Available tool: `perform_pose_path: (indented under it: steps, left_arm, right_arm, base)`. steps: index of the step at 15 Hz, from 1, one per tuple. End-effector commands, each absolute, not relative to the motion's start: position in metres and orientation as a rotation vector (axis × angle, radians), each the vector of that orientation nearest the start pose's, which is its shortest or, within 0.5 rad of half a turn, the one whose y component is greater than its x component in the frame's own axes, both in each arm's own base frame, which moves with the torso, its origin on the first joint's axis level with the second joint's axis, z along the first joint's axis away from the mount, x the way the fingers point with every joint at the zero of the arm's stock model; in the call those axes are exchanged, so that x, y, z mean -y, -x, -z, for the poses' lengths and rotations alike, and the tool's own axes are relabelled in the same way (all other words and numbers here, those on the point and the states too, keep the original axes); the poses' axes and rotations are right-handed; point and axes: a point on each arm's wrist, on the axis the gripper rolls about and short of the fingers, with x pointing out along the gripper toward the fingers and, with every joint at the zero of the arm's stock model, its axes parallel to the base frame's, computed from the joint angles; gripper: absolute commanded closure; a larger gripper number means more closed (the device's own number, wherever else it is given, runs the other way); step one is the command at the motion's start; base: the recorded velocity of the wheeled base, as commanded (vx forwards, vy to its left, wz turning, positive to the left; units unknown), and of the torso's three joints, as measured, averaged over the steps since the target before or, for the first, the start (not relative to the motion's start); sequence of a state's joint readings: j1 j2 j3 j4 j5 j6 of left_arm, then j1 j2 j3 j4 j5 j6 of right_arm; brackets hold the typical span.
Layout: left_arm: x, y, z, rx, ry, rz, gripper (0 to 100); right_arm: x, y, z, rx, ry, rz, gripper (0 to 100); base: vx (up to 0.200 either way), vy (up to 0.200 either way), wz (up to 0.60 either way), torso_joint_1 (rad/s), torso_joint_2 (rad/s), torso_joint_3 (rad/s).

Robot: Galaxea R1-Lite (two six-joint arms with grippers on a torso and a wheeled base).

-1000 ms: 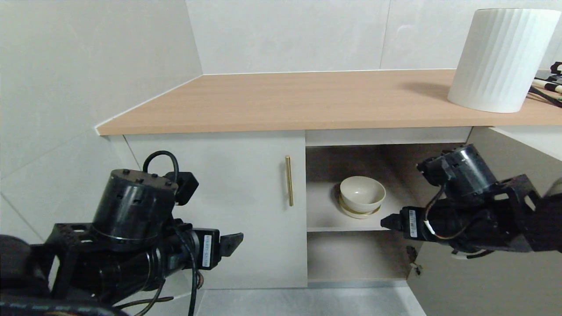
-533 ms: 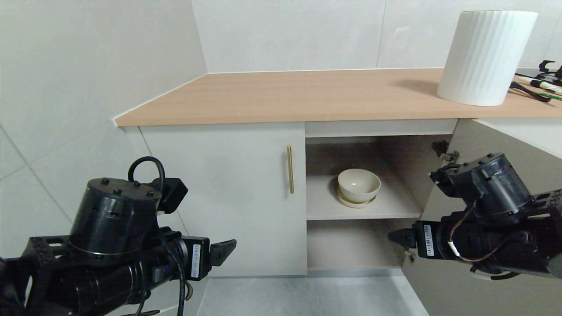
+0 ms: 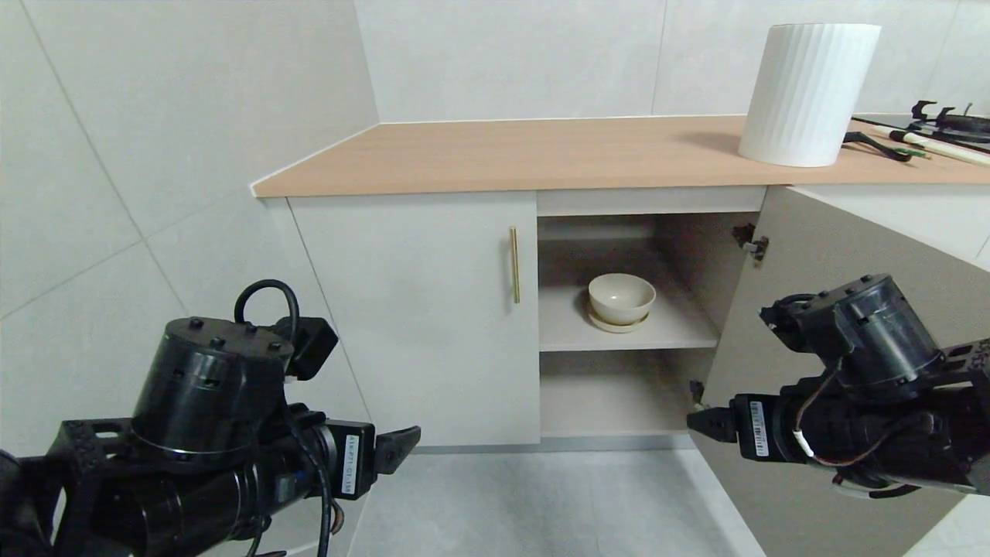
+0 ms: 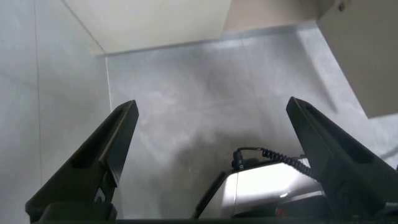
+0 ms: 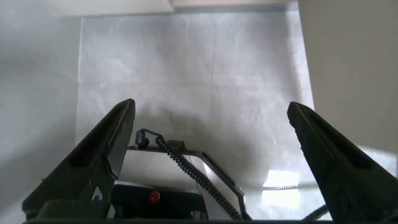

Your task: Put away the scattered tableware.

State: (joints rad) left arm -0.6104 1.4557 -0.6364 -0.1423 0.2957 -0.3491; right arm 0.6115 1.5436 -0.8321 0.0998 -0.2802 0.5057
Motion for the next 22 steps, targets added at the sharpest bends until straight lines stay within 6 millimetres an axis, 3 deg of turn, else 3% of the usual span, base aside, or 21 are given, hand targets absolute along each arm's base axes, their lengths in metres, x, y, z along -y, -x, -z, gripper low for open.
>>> perform_pose_path:
  steps: [1,4,13,22]
  left_arm:
    - [0.121,-0.184,-0.157,-0.657,0.036,0.19,0]
    - [0.12,-0.184,-0.158,-0.652,0.038,0.189,0]
    - [0.12,-0.183,-0.157,-0.655,0.032,0.186,0]
    - [0.12,-0.183,-0.156,-0.657,0.028,0.181,0]
  right_arm:
    - [-0.136,-0.205,-0.166,-0.798,-0.121,-0.114,0]
    - [-0.136,-0.204,-0.165,-0.799,-0.119,-0.116,0]
    - [-0.135,-0.196,-0.173,-0.771,-0.125,-0.137,0]
    - [-0.113,-0.166,-0.21,-0.798,-0.081,-0.124,0]
  base:
    - [-0.2,0.0,0.0,0.002,0.01,-0.002]
    - [-0.2,0.0,0.0,0.002,0.0,0.004]
    - [0.0,0.0,0.0,0.0,0.0,0.0]
    - [0.0,-0.2,0.0,0.004,0.0,-0.001]
